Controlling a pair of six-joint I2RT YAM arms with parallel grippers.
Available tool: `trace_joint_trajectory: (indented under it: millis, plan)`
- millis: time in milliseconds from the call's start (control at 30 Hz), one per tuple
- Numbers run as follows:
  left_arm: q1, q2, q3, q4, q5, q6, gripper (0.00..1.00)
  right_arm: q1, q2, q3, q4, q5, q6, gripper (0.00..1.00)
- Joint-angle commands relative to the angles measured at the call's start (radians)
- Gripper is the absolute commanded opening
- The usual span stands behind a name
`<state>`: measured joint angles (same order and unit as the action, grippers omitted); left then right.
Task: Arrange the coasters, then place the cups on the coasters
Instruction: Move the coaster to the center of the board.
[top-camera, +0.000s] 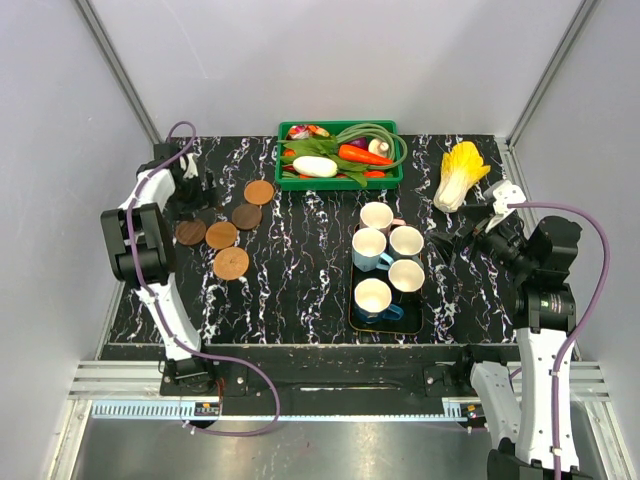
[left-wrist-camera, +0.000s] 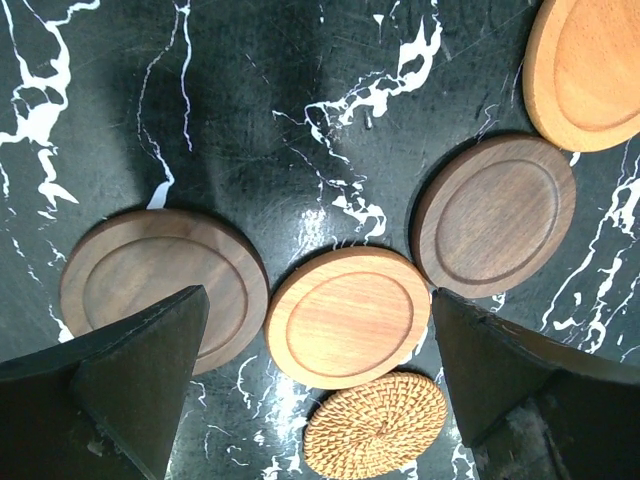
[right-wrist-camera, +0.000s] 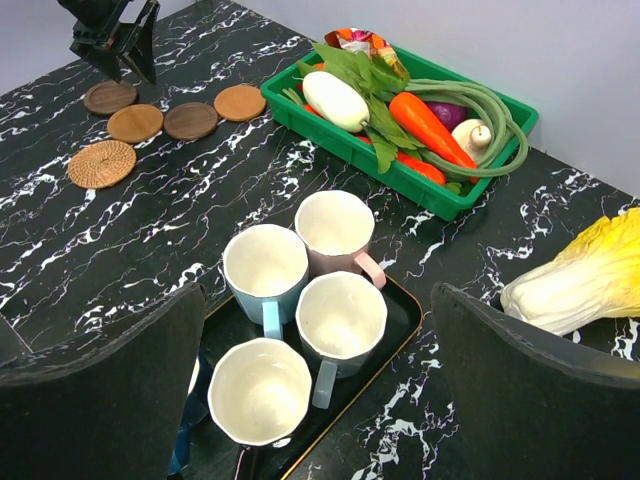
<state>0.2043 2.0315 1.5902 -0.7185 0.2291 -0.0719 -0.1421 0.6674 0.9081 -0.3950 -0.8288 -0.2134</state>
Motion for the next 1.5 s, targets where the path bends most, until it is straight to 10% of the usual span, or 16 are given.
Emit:
trace_joint_trajectory:
  millis: [0,767,1300,1467]
  plan:
    - [-0.002,0.015,0.053,-0.033,0.01,-0.063,0.99,0.002,0.004,0.002,0.007,0.008,-0.017,1.0]
    - [-0.016,0.174,0.203,-0.174,-0.057,-0.072,0.99,-0.002,0.008,0.003,0.005,0.014,-0.014,1.0]
    - [-0.082,0.46,0.764,-0.332,-0.025,0.017,0.99,-0.01,0.031,0.005,0.012,0.025,-0.007,1.0]
    - [-0.092,0.36,0.731,-0.276,0.002,0.004,0.99,-0.01,0.034,0.003,0.012,0.028,-0.006,1.0]
